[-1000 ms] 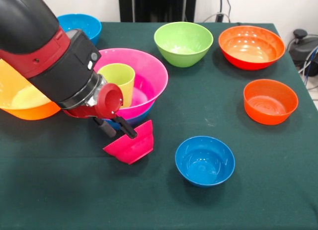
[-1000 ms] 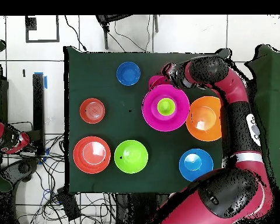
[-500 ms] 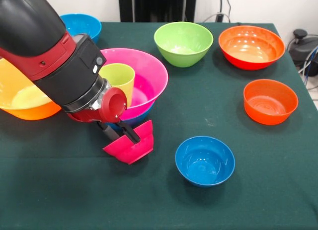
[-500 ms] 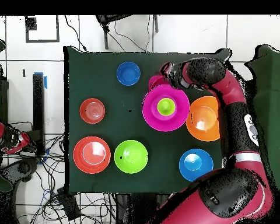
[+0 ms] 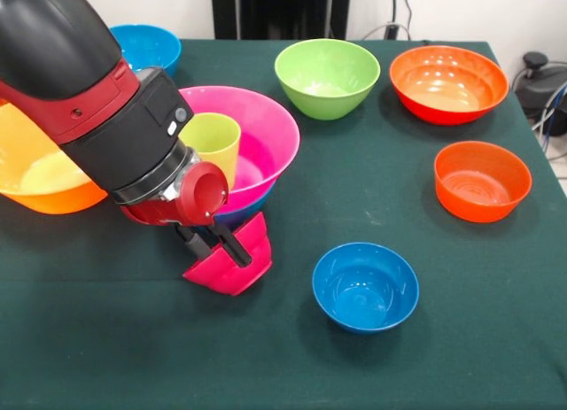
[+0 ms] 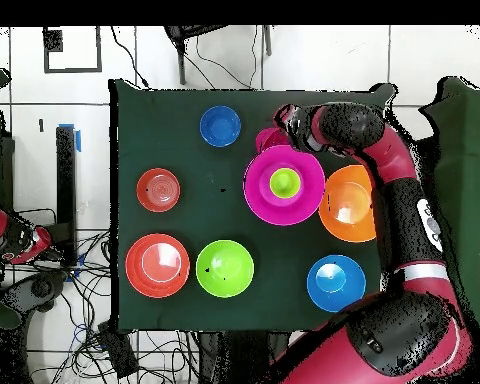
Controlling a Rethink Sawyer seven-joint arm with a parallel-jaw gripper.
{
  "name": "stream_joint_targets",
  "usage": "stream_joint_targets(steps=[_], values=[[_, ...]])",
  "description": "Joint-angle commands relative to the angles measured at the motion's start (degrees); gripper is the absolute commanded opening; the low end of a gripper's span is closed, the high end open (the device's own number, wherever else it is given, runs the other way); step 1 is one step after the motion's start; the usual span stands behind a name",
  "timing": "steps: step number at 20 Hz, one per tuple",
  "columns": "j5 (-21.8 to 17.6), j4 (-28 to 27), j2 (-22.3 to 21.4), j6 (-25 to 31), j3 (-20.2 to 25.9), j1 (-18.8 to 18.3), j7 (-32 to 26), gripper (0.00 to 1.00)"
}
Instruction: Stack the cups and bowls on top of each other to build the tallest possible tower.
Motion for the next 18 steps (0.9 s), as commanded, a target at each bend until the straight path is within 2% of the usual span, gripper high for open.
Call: stream_joint_targets(steps=[1,11,18], values=[[0.81,5.62,2.47,-5.85,2.30,-0.07,-3.87,1.00],[1.70,8.20,2.87,-6.34,3.73,-1.03,-5.96,1.00],[0.37,10.49,4.75,-8.62,5.79,-2.59,-8.64,1.00]])
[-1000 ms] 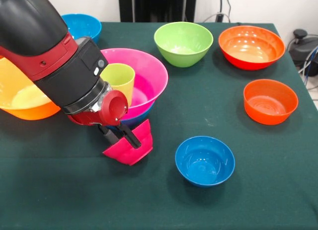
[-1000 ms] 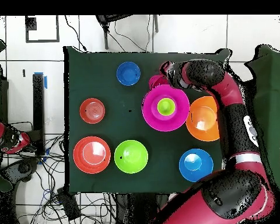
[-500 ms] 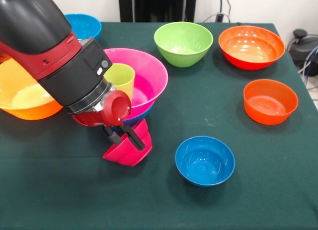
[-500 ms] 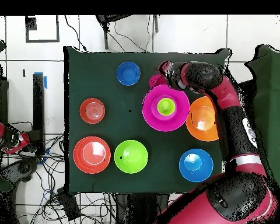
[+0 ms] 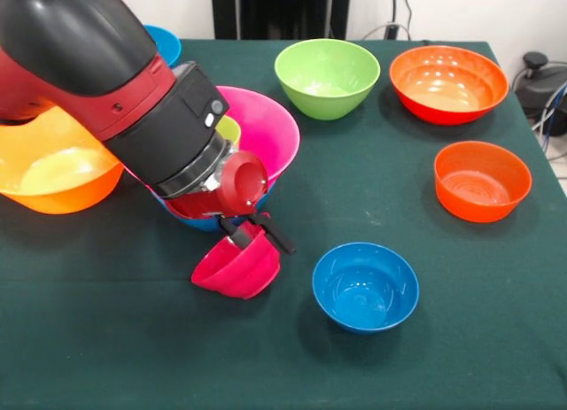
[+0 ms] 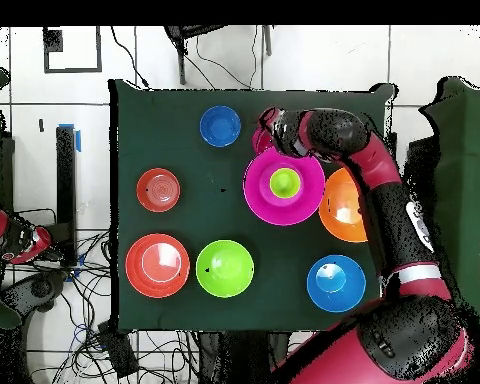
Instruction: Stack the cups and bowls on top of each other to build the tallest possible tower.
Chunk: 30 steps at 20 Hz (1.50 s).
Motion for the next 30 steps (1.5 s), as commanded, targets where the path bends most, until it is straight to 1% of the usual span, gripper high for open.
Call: stream_joint_targets(steps=[1,6,9,10,11,13,14,16,20,23,30], values=[[-1.24,4.39,4.17,-4.57,2.13,-0.90,-8.60,1.00],[-1.98,5.58,4.22,-5.07,2.48,-1.20,-8.28,1.00],[-2.09,4.74,4.78,-4.67,2.84,-0.97,-8.62,1.00],[-2.28,5.21,4.73,-4.89,2.99,-1.17,-8.60,1.00],[-2.21,4.12,5.12,-4.22,3.05,-0.85,-8.88,1.00],[-2.65,5.12,5.01,-4.69,3.27,-1.25,-8.84,1.00],[-2.41,2.88,5.63,-3.19,3.20,-0.77,-9.44,1.00],[-2.31,1.11,6.08,-1.94,3.18,-0.42,-9.92,1.00],[-2.67,0.67,6.13,-3.36,3.38,-0.31,-9.31,1.00],[-3.08,1.98,5.10,-4.05,3.04,-0.51,-8.13,1.00],[-4.67,-0.10,1.04,0.23,-1.22,1.78,-5.46,1.00]])
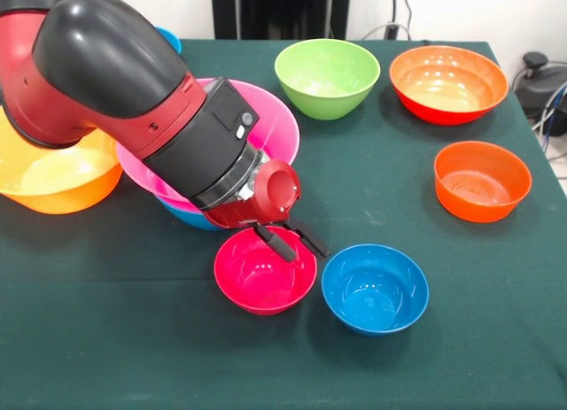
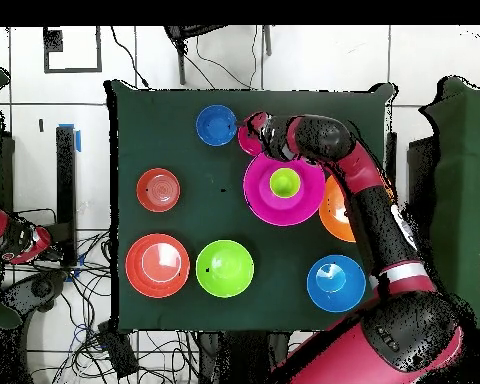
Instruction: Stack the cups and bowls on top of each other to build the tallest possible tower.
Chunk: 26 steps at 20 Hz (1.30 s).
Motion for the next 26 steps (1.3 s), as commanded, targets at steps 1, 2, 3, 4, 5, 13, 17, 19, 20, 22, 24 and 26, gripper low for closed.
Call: stream_joint_targets(steps=[1,2,3,4,5,13,17,19,20,22,24,26], values=[[-4.98,-2.00,-3.35,2.40,-5.49,3.22,-5.39,1.00],[-5.66,-3.54,-3.47,3.17,-6.49,3.99,-5.59,1.00],[-6.38,-5.34,-3.65,4.52,-7.56,4.79,-5.97,1.00],[-6.94,-5.68,-4.31,5.12,-8.30,5.13,-6.07,1.00],[-7.41,-5.93,-4.87,5.65,-8.91,5.34,-6.24,1.00],[-9.05,-8.48,-5.82,6.67,-10.39,6.06,-7.58,1.00],[-9.52,-10.25,-5.52,7.40,-10.47,6.25,-8.35,1.00],[-9.79,-10.97,-5.42,7.67,-10.54,6.26,-8.90,1.00],[-9.90,-11.21,-5.42,7.74,-10.64,6.34,-9.09,1.00],[-10.17,-11.61,-5.26,7.42,-10.79,6.44,-9.45,1.00],[-10.53,-12.21,-5.06,7.51,-11.21,6.66,-9.79,1.00],[-10.91,-12.62,-5.02,7.95,-11.88,6.90,-9.94,1.00]])
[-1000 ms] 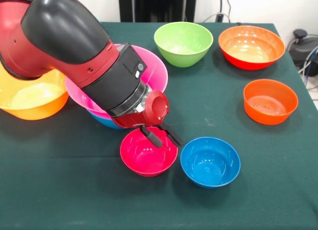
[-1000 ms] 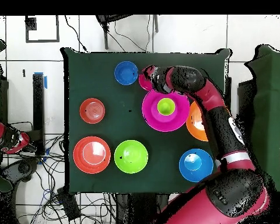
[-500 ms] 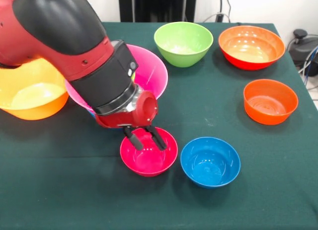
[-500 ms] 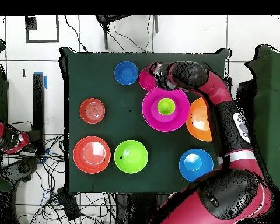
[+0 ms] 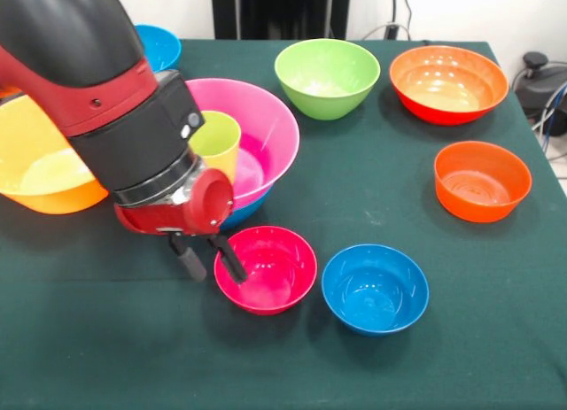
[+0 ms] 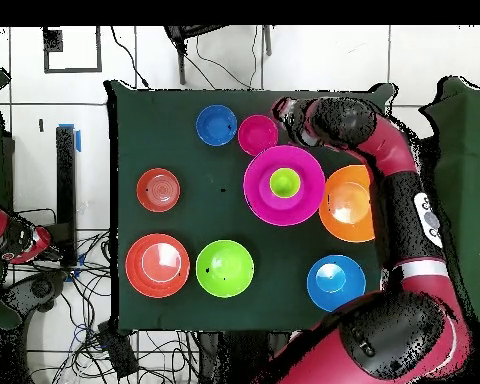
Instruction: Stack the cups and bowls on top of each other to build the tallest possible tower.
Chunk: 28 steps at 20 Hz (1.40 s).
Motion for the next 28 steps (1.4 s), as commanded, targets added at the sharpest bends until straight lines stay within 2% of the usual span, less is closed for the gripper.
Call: stream_joint_targets(steps=[1,8,14,21,28], values=[[-5.63,-4.01,0.89,6.72,-4.93,2.42,-9.96,1.00],[-6.12,-3.80,0.66,9.28,-6.76,2.88,-9.78,1.00],[-5.14,-3.32,1.88,10.79,-6.33,2.51,-9.69,1.00],[-2.81,0.87,2.27,8.19,-3.53,0.34,-10.31,1.00],[-1.32,1.72,4.28,5.92,-1.35,-0.58,-10.68,1.00]])
